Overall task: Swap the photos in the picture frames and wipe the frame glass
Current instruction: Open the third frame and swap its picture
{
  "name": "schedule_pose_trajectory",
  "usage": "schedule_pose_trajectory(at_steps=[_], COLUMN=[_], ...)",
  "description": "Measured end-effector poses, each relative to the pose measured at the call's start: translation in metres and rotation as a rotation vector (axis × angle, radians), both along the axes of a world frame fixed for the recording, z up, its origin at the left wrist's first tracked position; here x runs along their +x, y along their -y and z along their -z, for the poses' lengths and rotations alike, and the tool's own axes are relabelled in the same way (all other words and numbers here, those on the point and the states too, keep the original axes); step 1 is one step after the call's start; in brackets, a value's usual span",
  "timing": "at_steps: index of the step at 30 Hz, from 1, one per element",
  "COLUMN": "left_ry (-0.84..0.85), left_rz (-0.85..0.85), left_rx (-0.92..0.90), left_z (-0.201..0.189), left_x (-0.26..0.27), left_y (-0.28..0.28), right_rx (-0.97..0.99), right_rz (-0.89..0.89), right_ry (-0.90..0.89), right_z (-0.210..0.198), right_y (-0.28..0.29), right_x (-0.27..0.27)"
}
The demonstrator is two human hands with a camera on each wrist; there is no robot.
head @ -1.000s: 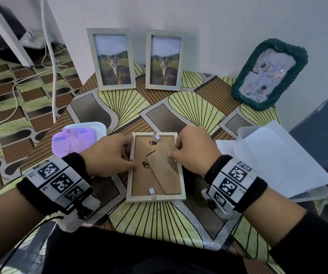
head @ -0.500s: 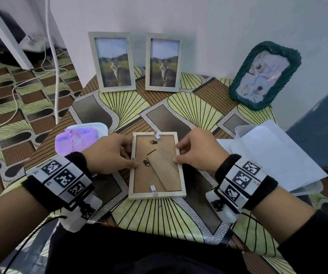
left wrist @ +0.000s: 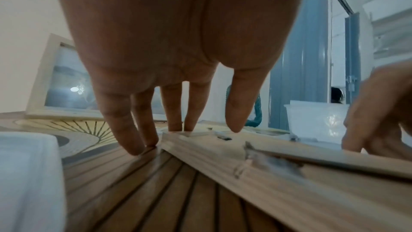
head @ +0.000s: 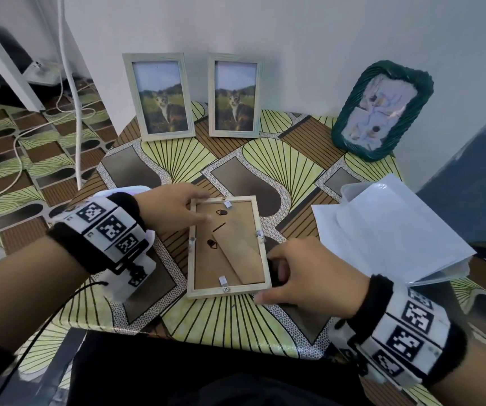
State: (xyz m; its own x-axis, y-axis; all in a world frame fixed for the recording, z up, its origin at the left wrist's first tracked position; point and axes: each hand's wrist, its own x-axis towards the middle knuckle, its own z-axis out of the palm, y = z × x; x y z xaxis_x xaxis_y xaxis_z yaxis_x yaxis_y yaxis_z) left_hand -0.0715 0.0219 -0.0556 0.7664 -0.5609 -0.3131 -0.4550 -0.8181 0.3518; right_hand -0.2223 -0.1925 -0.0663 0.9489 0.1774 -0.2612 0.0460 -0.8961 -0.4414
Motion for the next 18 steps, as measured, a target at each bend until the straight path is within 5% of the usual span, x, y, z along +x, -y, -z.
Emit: schedule_pose_trajectory(at_steps=[4, 18], left_ry=[0.076, 0.142], left_rz=[0.054, -0.080], left_rx=[0.086, -0.067], left_z=[0.003, 0.011], left_x=[0.002, -0.020], left_y=[0.004, -0.026], right_rx=[-0.020, -0.001], right_rz=[-0.025, 0.209], right_ry=[0.042, 0.125], right_z=[0.006, 0.005], right_y=[-0.002, 0.024], right_x=[0.000, 0.048])
